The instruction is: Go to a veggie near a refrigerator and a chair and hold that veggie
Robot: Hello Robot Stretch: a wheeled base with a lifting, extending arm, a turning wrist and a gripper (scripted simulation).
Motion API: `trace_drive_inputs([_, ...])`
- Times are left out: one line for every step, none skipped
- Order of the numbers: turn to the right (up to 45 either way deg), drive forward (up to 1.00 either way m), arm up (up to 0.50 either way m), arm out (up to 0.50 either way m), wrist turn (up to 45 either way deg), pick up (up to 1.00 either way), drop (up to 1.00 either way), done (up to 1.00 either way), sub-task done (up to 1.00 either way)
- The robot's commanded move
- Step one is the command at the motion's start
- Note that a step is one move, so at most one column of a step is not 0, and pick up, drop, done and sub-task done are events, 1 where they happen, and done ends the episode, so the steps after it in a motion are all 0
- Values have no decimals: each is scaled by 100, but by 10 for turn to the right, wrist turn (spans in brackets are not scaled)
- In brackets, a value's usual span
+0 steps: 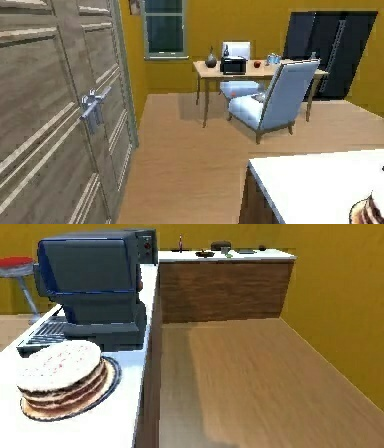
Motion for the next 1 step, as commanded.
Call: trace_drive_inputs([0, 5, 0, 0, 0, 0, 0, 0, 0])
